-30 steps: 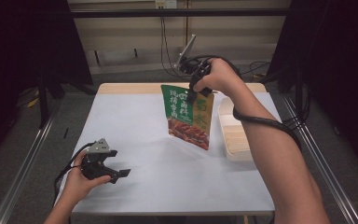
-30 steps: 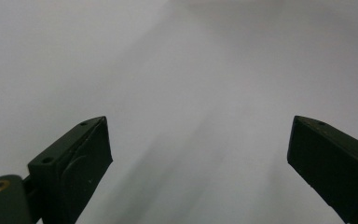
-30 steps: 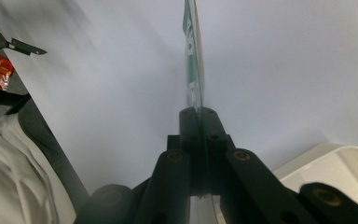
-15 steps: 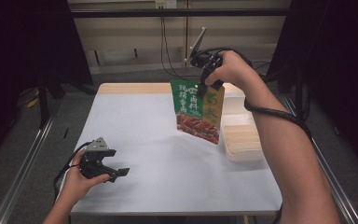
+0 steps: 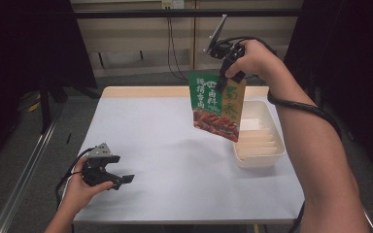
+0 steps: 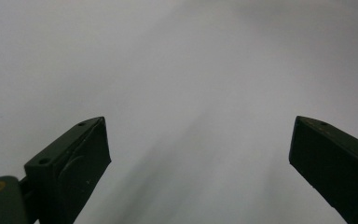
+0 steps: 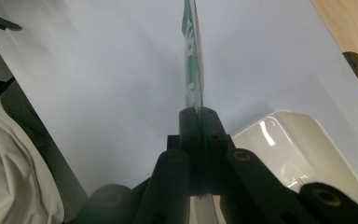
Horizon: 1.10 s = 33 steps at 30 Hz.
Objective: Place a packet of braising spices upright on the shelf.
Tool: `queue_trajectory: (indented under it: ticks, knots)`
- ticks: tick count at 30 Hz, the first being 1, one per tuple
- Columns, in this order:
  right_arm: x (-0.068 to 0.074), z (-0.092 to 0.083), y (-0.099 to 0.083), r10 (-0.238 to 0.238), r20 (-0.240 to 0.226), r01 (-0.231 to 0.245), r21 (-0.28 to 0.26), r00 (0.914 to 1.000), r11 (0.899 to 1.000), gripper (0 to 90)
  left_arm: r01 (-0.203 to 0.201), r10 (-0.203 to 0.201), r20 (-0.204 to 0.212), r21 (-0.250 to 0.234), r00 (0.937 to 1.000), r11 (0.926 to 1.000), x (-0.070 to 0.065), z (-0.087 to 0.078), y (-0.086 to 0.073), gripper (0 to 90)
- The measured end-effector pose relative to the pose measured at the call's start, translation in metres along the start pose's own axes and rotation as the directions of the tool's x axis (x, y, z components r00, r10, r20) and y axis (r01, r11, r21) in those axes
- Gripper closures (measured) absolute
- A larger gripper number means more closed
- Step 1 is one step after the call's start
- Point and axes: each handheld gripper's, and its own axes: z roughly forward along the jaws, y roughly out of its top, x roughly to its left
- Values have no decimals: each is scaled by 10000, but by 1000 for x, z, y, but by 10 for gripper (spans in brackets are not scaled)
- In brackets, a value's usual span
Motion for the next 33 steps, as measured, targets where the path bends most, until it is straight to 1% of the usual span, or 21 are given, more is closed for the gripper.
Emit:
queue_trajectory:
  ticks: [1,6,7,8,9,10,12,13,14,15,18,20,21,22,23,24,26,29,33]
  knots:
    - [-1,-1,-1,4,-54,-3,25,10000,10000,900,2,-2,-9,10,10000,10000,0,0,0,49]
    - [-6,-7,-3,-11,2,11,-56,10000,10000,900,-12,12,-11,-4,10000,10000,0,0,0,50]
    - [-8,-9,-3,9,-115,-10,-94,9999,10000,900,-23,23,-3,4,10000,10000,0,1,0,50]
    - [-8,-9,-3,9,-115,-10,-94,9999,10000,900,-23,23,-3,4,10000,10000,0,1,0,49]
    - [-12,-11,-4,-62,-21,62,-23,10000,10000,900,-16,16,2,14,10000,10000,-1,1,0,49]
    - [-12,-12,-4,-24,-90,23,-26,10000,10000,900,-16,16,2,14,10000,10000,-1,1,0,50]
    - [-14,-13,-5,-10,-61,9,-24,10000,10000,900,-7,7,-2,9,10000,10000,-1,1,0,49]
    - [-17,-14,-6,-12,-43,12,3,10000,10000,900,57,-57,113,-44,9999,10000,-1,1,0,49]
    - [-19,-16,-6,-1,-4,1,-21,10000,10000,900,109,-109,39,-45,9999,9999,0,0,1,49]
    - [-20,-17,-7,51,-63,-52,-61,10000,10000,900,65,-65,68,-6,10000,10000,0,-1,1,49]
    - [-24,-20,-9,17,1,-17,-104,10000,9999,900,68,-68,51,-42,10000,10000,0,-1,0,49]
    - [-27,-22,-11,53,-25,-53,-194,10000,9998,900,102,-102,110,-71,9999,9999,0,0,1,49]
    - [-30,-24,-13,41,-39,-43,-331,10000,9994,900,97,-97,82,-59,9999,9999,0,0,1,49]
    - [-32,-25,-13,63,2,-62,-275,10000,9996,900,97,-97,82,-59,9999,9999,0,0,1,49]
    - [-33,-26,-14,-14,-7,14,-201,10000,9998,900,90,-90,71,-49,9999,9999,0,0,0,49]
    - [-35,-26,-16,1,-34,-2,-260,10000,9997,900,80,-79,72,-32,9999,10000,0,0,0,49]
    - [-36,-26,-16,32,2,-32,-202,10000,9998,900,86,-85,84,-42,9999,10000,0,-1,0,49]
    - [-43,-28,-20,83,63,-82,-68,9999,9999,900,93,-93,47,-108,9999,9999,0,-1,0,49]
    - [-49,-30,-25,50,79,-49,-137,10000,9999,900,73,-73,13,-43,10000,10000,-1,-1,1,49]
